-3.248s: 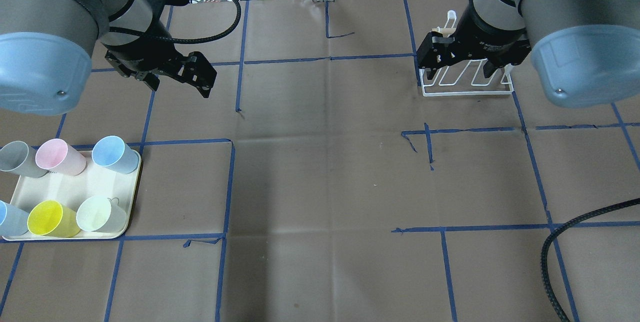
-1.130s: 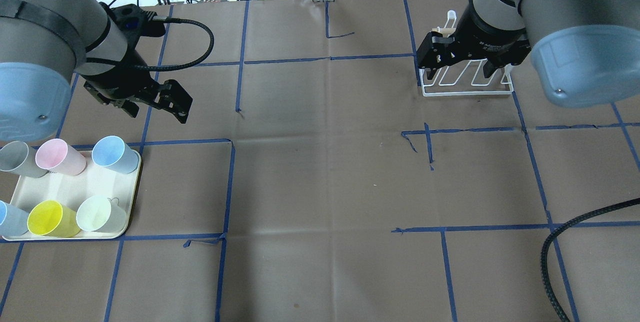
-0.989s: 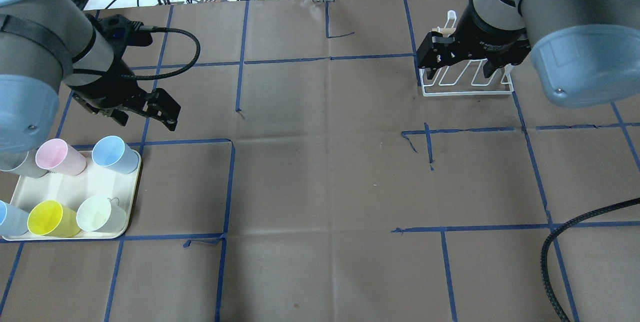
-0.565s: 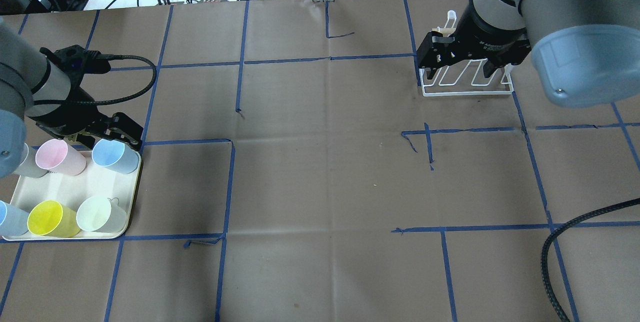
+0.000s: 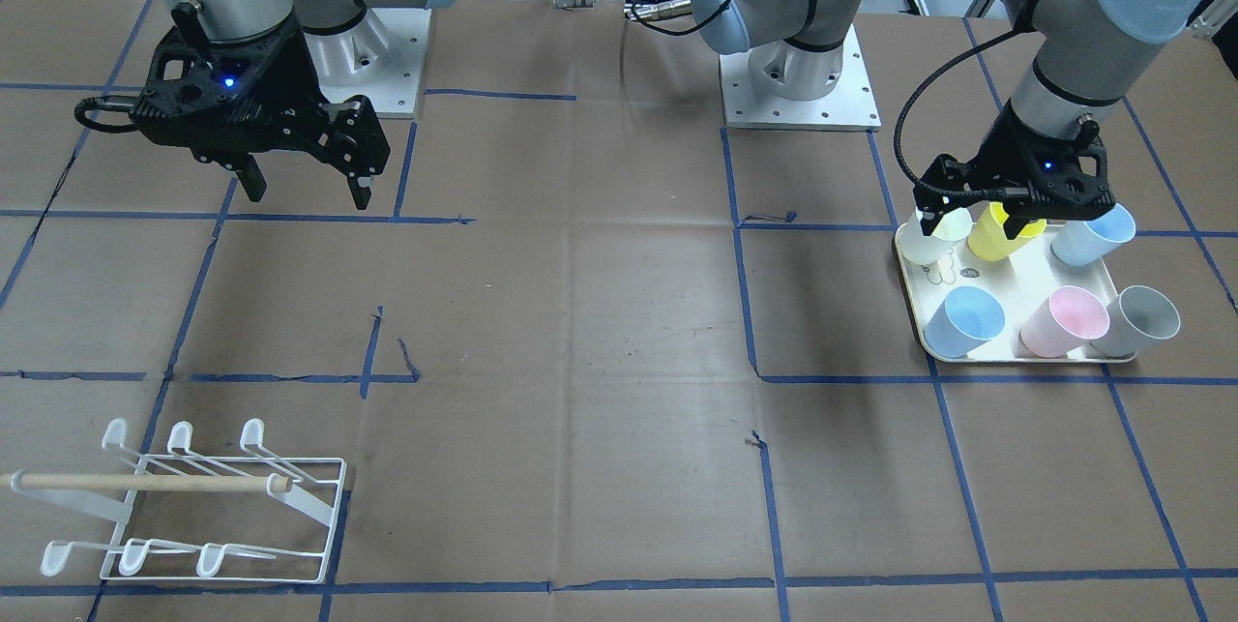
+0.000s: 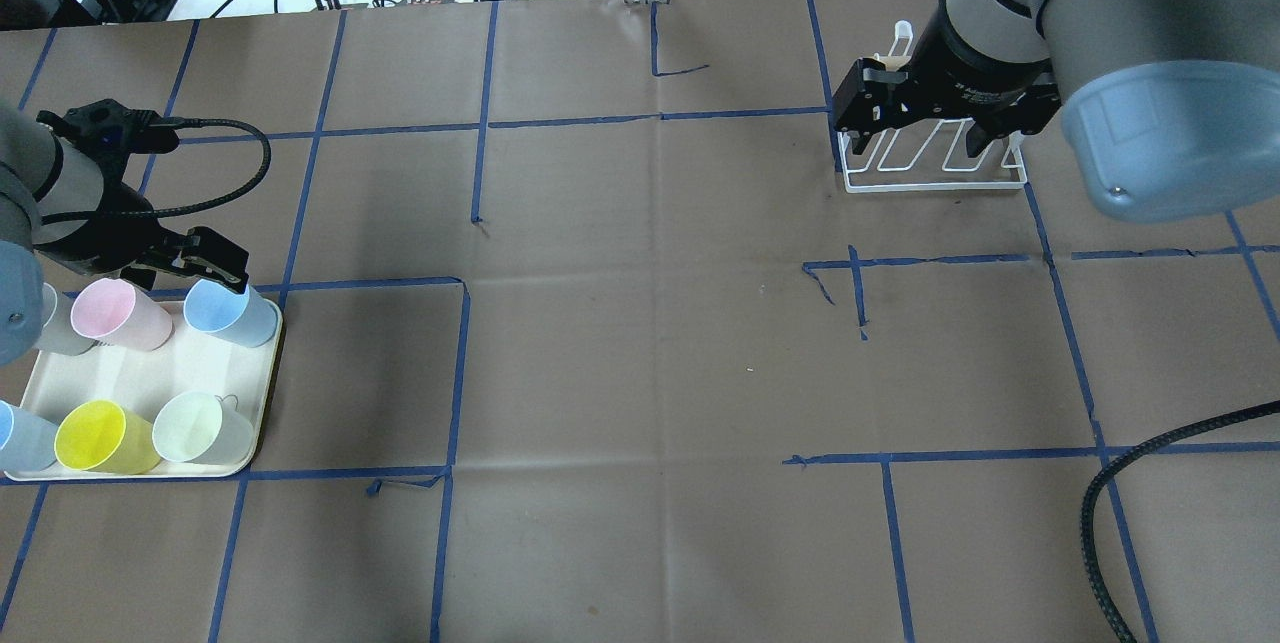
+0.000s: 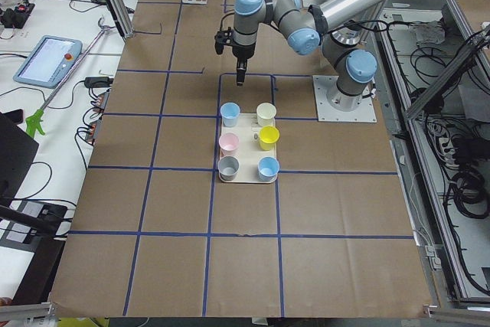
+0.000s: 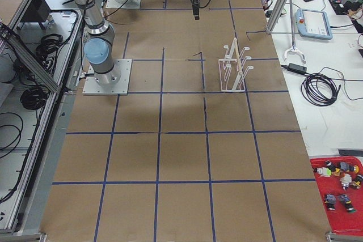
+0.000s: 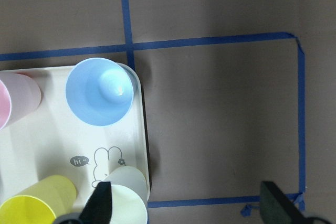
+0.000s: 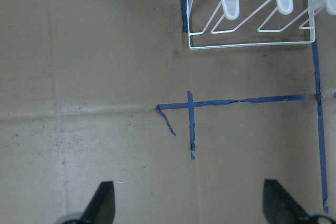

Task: Transfer IKEA cup to right arm and place on rack

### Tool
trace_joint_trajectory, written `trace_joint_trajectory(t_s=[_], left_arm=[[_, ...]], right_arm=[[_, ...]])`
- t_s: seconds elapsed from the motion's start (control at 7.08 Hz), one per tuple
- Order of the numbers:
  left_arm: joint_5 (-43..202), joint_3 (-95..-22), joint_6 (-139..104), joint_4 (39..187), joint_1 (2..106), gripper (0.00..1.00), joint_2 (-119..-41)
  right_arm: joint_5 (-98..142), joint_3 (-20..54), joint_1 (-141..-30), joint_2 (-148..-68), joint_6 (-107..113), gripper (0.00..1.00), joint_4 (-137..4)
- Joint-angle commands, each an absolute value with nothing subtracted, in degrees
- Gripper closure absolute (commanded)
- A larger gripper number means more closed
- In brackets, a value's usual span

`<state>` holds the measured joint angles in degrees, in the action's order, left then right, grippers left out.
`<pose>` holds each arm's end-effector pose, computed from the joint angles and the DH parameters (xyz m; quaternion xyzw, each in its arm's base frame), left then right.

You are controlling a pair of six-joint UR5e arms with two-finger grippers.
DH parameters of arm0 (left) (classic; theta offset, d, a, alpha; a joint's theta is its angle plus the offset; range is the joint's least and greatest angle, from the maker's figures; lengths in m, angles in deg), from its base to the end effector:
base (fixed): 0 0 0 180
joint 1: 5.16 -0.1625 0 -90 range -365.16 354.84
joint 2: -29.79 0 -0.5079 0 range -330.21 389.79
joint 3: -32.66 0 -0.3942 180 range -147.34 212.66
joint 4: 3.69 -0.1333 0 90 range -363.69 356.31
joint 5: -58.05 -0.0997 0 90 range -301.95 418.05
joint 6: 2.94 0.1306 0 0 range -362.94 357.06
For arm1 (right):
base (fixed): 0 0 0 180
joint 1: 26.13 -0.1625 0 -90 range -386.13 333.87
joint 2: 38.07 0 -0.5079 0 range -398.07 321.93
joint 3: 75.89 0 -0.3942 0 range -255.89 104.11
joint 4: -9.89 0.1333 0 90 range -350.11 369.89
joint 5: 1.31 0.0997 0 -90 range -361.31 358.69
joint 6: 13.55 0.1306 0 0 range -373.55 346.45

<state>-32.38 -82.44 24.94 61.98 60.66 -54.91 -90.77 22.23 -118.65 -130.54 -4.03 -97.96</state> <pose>0.0569 -0.4498 0.4124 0.0321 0.9987 -0.0339 0.0207 0.1562 -0.4890 0.5245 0.0602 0.9925 -0.1052 0.0158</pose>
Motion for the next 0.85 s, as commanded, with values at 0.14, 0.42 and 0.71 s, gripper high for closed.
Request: trace_joint_trajectory(t_s=[0.14, 0.42, 0.71], left_arm=[[-32.31, -82.65, 24.93, 58.28, 60.49, 0.02, -61.42], [-32.31, -84.48, 25.01, 52.94, 59.01, 0.03, -66.25], [-32.48, -88.44, 25.01, 44.32, 58.38, 0.02, -69.08]], right_arm=[[-85.42, 29.55, -118.68, -129.65, 5.14, 0.00, -122.24], [-79.92, 30.98, -118.68, -130.17, 11.72, 0.00, -126.95], [-78.91, 31.77, -118.77, -130.00, 21.65, 0.00, -134.89]])
